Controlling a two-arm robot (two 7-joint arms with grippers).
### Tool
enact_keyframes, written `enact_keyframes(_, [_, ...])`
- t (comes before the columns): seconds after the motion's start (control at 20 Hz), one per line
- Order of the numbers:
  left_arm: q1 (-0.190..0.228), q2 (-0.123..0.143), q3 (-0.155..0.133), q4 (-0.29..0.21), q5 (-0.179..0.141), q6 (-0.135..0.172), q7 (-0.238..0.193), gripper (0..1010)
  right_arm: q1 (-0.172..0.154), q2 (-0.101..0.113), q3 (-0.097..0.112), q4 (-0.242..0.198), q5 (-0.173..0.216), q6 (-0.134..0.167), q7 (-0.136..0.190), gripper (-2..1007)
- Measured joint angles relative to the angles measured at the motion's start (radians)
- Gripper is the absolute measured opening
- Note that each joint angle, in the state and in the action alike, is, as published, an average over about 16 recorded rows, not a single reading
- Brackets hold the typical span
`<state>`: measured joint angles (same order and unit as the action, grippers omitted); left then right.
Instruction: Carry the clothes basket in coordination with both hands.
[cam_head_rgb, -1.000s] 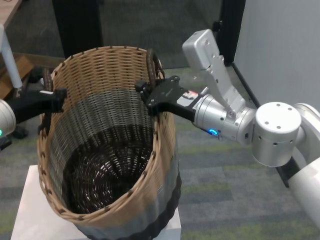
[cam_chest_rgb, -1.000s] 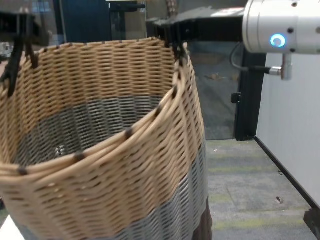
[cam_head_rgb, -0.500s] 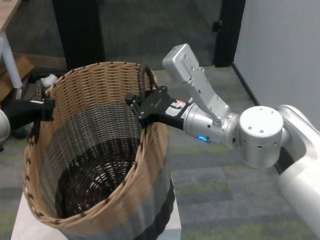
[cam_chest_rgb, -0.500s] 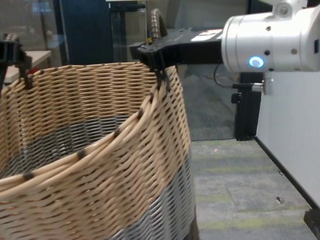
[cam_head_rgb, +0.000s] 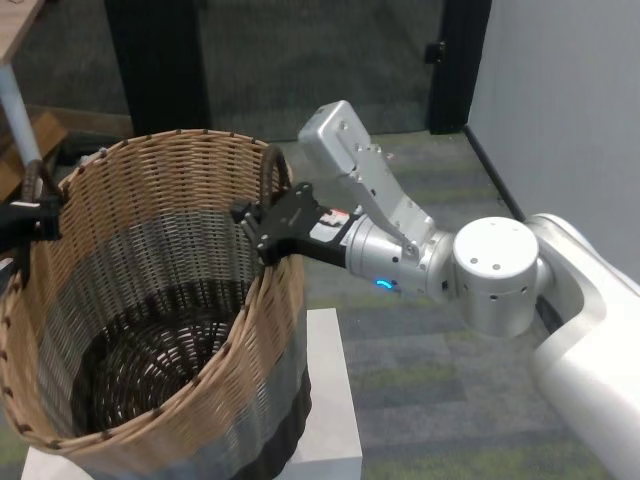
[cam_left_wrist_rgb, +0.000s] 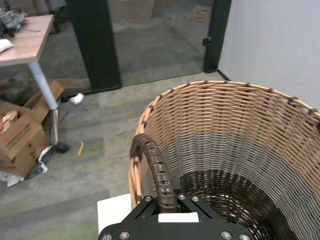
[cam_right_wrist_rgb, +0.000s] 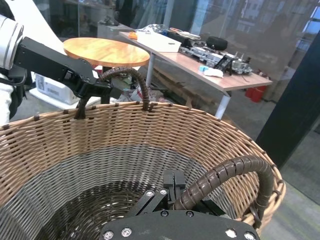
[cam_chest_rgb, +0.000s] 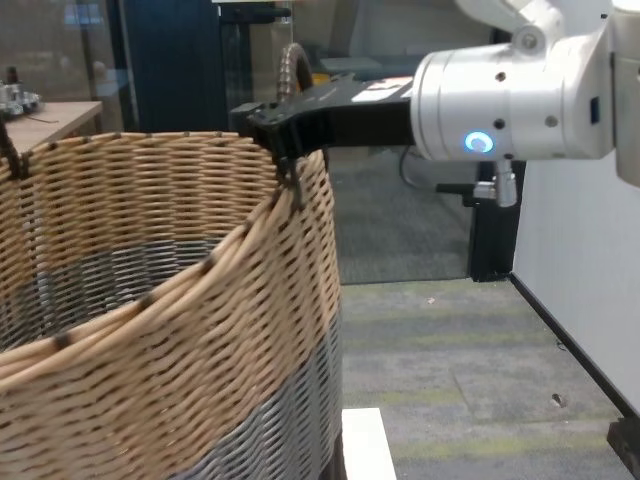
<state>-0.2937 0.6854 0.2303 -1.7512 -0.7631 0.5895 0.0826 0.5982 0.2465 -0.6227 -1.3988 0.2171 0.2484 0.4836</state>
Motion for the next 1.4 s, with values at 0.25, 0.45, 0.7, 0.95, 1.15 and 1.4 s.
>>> enact_keyframes(0.25, [0.008, -0.015, -0.021, 0.016, 0.008, 0.013, 0.018, 0, 0.011, -0.02, -0.01, 0.03, -0.007, -0.007, 0.005, 22])
enact_keyframes(0.45, [0.005, -0.029, -0.031, 0.039, 0.012, 0.024, 0.025, 0, 0.022, -0.039, -0.019, 0.061, -0.017, -0.014, 0.006, 22])
enact_keyframes(0.7, [-0.012, -0.05, -0.034, 0.08, 0.022, 0.036, 0.027, 0, 0.038, -0.063, -0.028, 0.101, -0.038, -0.018, -0.005, 22])
enact_keyframes(0.95, [-0.039, -0.067, -0.024, 0.126, 0.047, 0.036, 0.022, 0, 0.05, -0.086, -0.03, 0.133, -0.063, 0.001, -0.029, 22])
enact_keyframes(1.15, [-0.064, -0.079, -0.007, 0.161, 0.075, 0.025, 0.011, 0, 0.053, -0.102, -0.024, 0.148, -0.083, 0.029, -0.055, 22])
enact_keyframes(1.4, [-0.087, -0.093, 0.014, 0.198, 0.111, 0.0, -0.001, 0, 0.052, -0.116, -0.011, 0.159, -0.106, 0.064, -0.086, 22])
